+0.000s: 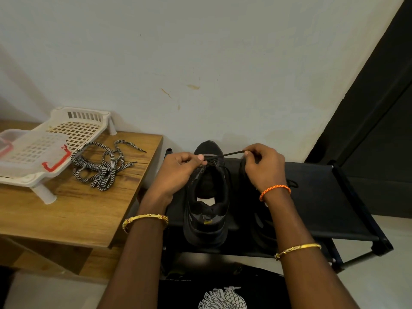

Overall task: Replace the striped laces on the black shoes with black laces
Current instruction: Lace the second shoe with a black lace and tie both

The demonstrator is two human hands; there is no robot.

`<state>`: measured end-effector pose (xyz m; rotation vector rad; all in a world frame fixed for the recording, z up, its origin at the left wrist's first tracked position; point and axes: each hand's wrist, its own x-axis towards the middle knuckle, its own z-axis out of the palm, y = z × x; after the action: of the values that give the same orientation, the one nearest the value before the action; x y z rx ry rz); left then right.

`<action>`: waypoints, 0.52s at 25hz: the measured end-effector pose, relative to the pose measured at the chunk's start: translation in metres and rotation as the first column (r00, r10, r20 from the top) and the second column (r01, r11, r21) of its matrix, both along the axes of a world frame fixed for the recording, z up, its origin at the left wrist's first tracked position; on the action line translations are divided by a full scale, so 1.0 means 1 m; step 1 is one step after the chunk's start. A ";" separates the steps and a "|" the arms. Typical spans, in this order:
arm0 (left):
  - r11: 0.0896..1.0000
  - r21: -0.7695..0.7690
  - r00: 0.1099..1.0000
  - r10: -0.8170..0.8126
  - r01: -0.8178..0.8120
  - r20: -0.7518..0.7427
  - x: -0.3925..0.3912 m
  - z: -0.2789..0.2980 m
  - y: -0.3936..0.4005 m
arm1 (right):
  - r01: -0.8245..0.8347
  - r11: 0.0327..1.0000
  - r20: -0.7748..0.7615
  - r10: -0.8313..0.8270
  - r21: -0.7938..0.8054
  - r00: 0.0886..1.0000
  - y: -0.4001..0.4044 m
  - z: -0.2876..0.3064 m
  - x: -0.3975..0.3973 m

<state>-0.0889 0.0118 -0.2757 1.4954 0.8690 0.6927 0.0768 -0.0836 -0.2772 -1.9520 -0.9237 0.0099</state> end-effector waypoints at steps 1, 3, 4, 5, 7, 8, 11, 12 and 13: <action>1.000 0.020 1.000 0.008 -0.007 -0.012 -0.003 -0.001 0.002 | 0.073 0.997 -0.005 -0.073 -0.003 0.997 -0.001 -0.002 0.003; 0.996 0.067 0.997 0.057 -0.054 -0.045 -0.004 -0.003 0.004 | 0.150 0.988 -0.021 -0.151 -0.021 0.988 0.000 -0.004 0.003; 0.993 0.084 0.994 0.093 -0.088 -0.057 -0.004 -0.005 0.005 | 0.161 0.986 -0.022 -0.162 -0.035 0.987 0.002 -0.005 0.002; 0.989 0.095 0.990 0.123 -0.116 -0.063 -0.002 -0.006 0.006 | 0.157 0.986 -0.014 -0.158 -0.053 0.987 0.003 -0.004 0.000; 0.985 0.104 0.988 0.145 -0.140 -0.049 0.002 -0.008 0.007 | 0.074 0.992 0.039 -0.071 -0.102 0.997 0.004 -0.001 -0.008; 0.984 0.106 0.989 0.147 -0.143 -0.029 0.004 -0.008 0.007 | -0.024 0.993 0.072 0.033 -0.115 0.997 0.005 0.001 -0.014; 0.988 0.071 0.988 0.131 -0.137 0.075 0.009 -0.009 0.003 | -0.400 0.910 0.064 0.407 -0.107 0.911 0.011 0.002 -0.034; 0.989 0.075 0.987 0.123 -0.131 0.103 0.010 -0.010 0.002 | -0.469 0.878 0.034 0.474 -0.093 0.880 0.013 0.001 -0.039; 0.987 0.091 0.986 0.121 -0.131 0.114 0.010 -0.011 0.002 | -0.499 0.864 0.001 0.500 -0.071 0.866 0.014 0.001 -0.041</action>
<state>-0.0789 0.0134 -0.2864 1.4840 0.8620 0.9135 0.0362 -0.0693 -0.2760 -1.7219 -1.4384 0.3278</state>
